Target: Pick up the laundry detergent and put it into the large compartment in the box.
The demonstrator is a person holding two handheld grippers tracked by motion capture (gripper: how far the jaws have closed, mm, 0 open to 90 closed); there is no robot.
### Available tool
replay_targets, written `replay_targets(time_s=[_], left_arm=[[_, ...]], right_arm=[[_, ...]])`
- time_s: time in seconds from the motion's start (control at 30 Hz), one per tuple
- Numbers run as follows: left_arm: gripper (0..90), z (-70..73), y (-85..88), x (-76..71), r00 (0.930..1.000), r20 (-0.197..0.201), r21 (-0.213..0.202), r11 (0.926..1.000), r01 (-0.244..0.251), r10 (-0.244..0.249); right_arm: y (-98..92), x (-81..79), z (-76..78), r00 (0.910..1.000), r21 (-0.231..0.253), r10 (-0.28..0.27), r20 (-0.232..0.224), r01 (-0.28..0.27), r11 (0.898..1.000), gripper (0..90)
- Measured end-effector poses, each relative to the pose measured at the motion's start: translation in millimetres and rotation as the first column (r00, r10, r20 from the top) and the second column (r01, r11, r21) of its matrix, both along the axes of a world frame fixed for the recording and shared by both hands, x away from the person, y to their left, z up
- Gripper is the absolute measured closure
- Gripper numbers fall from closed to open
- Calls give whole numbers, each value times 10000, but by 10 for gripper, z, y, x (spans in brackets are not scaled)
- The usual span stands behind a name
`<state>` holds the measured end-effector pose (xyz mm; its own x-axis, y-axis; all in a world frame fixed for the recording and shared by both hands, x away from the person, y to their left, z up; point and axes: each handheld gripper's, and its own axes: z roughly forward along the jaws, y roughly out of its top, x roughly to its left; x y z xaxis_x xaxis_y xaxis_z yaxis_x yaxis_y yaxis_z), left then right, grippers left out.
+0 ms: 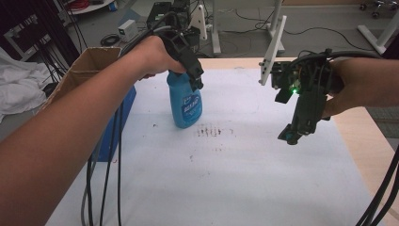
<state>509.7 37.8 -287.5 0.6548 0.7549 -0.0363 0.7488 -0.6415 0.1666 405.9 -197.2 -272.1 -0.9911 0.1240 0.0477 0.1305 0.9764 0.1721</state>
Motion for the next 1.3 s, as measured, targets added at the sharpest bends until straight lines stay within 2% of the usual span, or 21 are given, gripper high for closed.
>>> replay_targets(time_s=[0.27, 0.5, 0.57, 0.8, 1.0, 1.2, 1.3], left_arm=[[185, -4, 12, -2, 10000, -28, 116, 9999, -80, 81], [254, -18, 14, -6, 9998, -30, 44, 9998, -197, 197], [254, -24, 17, -3, 9999, -55, 147, 9998, -161, 161], [297, -26, 20, -1, 9998, -76, 68, 9998, -205, 206], [363, -21, 20, -2, 9995, -245, -98, 9997, -208, 206], [375, -17, 23, -2, 9992, -289, -187, 9995, -272, 267], [377, -1, 29, -14, 9990, -400, -84, 9998, -184, 181]], right_arm=[[-1, -1, 4, 10000, 13, -4, -7, 4, 10000, 15], [5, -2, 5, 10000, 4, 32, 4, -32, 10000, 15], [5, -3, 4, 10000, -4, 32, 9, -32, 10000, 15], [3, 1, 3, 10000, 7, 51, 17, -51, 10000, 15], [6, -2, 4, 10000, 39, 13, 4, -13, 10000, 15], [0, -6, 9, 10000, 52, -24, -3, 24, 10000, 15], [-4, -5, 15, 10000, 74, -5, 6, 5, 10000, 15]])
